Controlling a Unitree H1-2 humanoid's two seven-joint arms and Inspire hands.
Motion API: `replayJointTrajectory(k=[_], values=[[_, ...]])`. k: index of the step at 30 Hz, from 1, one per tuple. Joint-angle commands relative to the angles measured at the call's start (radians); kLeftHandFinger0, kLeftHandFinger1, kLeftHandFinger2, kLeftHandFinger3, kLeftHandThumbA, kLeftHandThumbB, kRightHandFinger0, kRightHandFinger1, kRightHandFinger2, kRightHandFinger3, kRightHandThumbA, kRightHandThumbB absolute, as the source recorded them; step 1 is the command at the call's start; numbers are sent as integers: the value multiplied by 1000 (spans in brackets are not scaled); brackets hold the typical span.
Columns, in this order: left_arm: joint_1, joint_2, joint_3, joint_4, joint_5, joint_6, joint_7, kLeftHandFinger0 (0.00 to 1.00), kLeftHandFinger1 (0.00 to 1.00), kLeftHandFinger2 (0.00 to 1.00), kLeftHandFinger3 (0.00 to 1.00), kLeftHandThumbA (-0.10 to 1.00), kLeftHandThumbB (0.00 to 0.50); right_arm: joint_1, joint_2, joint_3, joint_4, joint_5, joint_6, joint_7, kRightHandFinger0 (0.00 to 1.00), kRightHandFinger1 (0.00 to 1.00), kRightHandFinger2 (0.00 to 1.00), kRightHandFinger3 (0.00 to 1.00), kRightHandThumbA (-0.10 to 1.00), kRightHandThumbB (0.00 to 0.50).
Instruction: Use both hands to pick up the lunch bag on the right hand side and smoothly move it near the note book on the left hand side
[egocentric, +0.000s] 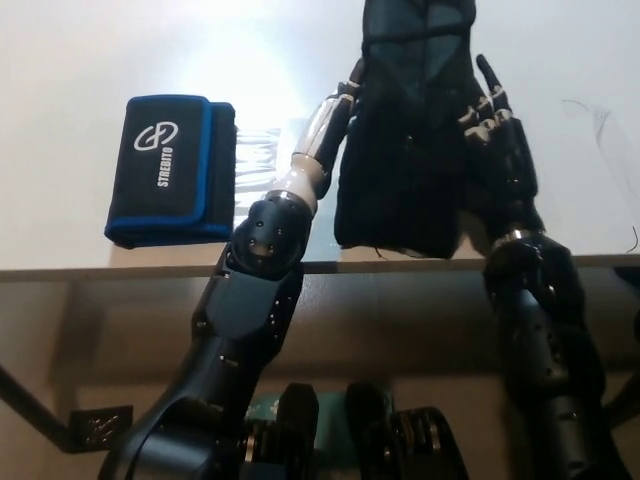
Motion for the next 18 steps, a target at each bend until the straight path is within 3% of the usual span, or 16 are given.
replayJointTrajectory(k=[1, 8, 10, 14, 18], values=[[-15, 0, 1, -45, -31, -57, -16, 1000, 1000, 1000, 1000, 1000, 330, -74, 36, 26, 32, -44, -55, 27, 1000, 1000, 1000, 1000, 1000, 248], [22, 6, 13, -132, -68, -18, -35, 1000, 1000, 1000, 1000, 1000, 327, -89, 51, 34, 65, -69, -90, 32, 1000, 1000, 1000, 1000, 1000, 252], [35, 21, -7, -156, -21, -25, -1, 1000, 1000, 1000, 1000, 1000, 327, -95, 52, 36, 71, -72, -90, 29, 1000, 1000, 1000, 1000, 1000, 262], [66, 35, -8, -206, -27, -14, -5, 1000, 1000, 1000, 1000, 1000, 356, -106, 56, 36, 83, -60, -80, 39, 1000, 1000, 1000, 1000, 1000, 266], [100, 60, -4, -248, -19, -42, 5, 1000, 1000, 1000, 1000, 1000, 295, -127, 70, 47, 110, -70, -87, 42, 1000, 1000, 1000, 1000, 1000, 270]])
